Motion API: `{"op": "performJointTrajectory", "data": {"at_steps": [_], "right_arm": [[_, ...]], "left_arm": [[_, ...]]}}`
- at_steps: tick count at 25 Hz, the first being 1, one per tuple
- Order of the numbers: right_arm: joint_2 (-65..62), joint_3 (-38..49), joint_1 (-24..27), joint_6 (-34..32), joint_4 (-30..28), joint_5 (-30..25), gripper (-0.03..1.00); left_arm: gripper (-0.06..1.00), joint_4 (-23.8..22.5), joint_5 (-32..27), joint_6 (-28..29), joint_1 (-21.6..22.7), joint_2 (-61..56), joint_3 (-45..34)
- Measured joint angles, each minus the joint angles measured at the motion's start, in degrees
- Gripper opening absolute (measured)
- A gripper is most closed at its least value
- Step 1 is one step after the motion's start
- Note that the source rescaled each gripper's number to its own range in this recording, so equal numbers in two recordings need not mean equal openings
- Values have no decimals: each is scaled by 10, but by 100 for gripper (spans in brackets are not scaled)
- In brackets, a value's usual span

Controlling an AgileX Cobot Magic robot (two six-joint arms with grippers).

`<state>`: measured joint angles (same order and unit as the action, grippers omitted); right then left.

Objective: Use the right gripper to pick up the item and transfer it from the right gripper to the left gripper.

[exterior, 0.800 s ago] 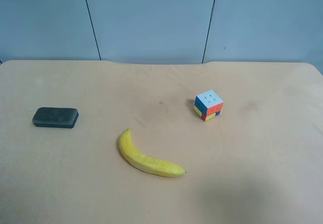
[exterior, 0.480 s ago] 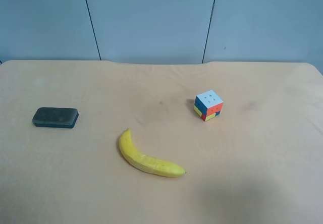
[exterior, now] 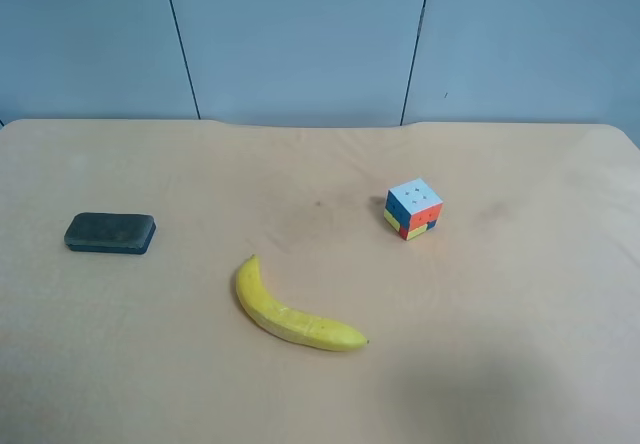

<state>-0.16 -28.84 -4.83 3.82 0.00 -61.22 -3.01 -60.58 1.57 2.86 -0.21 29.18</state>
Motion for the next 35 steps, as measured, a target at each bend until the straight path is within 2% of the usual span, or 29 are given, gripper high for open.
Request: {"op": "performJointTrajectory", "data": {"at_steps": [10, 16, 19, 26, 30, 35], "right_arm": [[0, 0, 0, 0, 0, 0, 100], [39, -11, 0, -2, 34, -1, 100], [152, -63, 0, -2, 46, 10, 100], [466, -249, -1, 19, 62, 20, 100], [634, -334, -45, 52, 63, 27, 100], [803, -407, -112, 54, 52, 27, 100]], "left_arm": [[100, 0, 0, 0, 0, 0, 0], [100, 0, 0, 0, 0, 0, 0], [100, 0, 0, 0, 0, 0, 0], [100, 0, 0, 0, 0, 0, 0], [100, 0, 1, 0, 0, 0, 0], [100, 0, 1, 0, 0, 0, 0]]}}
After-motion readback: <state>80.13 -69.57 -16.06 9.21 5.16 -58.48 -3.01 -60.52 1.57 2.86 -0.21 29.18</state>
